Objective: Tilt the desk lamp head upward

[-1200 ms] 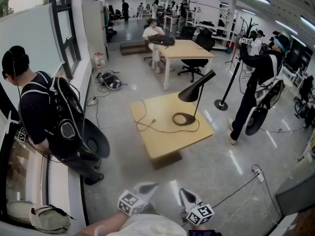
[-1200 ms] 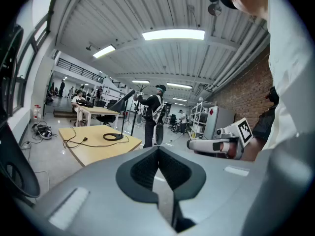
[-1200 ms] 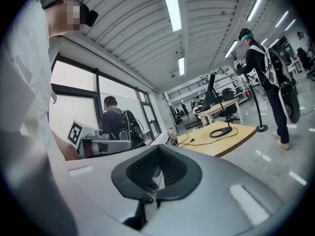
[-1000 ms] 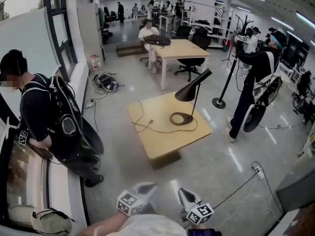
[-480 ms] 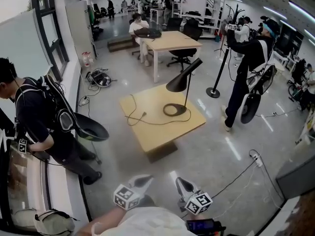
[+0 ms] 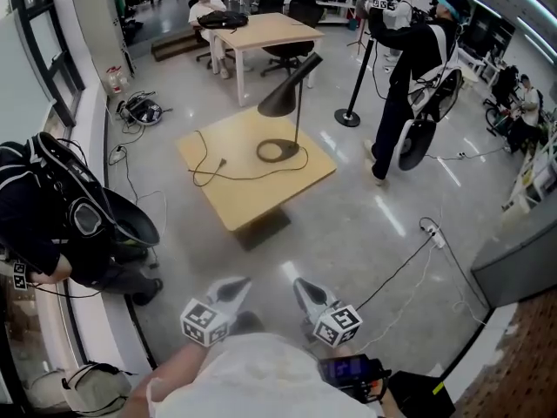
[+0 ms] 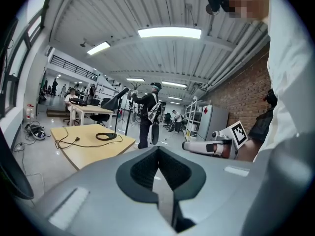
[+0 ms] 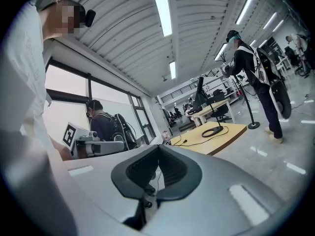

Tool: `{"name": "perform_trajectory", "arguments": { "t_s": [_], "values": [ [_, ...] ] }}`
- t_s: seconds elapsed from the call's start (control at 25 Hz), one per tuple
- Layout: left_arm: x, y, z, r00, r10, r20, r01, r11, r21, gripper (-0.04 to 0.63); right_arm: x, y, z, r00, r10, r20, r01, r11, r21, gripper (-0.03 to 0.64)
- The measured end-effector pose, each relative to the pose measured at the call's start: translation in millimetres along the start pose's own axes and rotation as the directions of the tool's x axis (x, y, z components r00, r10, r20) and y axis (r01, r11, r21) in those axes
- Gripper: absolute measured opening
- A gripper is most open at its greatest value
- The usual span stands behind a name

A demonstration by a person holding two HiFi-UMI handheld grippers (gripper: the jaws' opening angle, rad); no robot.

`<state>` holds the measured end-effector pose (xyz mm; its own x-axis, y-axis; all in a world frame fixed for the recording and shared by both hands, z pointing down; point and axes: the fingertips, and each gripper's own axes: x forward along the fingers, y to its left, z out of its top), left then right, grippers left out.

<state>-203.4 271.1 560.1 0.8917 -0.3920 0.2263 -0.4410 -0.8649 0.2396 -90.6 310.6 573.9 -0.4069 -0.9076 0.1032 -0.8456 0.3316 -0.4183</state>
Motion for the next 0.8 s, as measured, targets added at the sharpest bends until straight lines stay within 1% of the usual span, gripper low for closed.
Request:
{"name": "perform_trajectory", "arguments": {
  "t_s": [0.44,0.8],
  "values": [
    [1,0,12,1.000,0.018,0.023,-0.019,1.000,0.012,0.002,-3,-4,5,1.000,-0.009,-0.013,0.009,1.000,-0.027,0.012],
    [5,7,17,0.999,0.037,0.026,-0.038,0.999,0.024,0.002,5,-12,5,0.999,-0.006,-0.034,0.005,1.000,-0.023,0.012]
  ]
}}
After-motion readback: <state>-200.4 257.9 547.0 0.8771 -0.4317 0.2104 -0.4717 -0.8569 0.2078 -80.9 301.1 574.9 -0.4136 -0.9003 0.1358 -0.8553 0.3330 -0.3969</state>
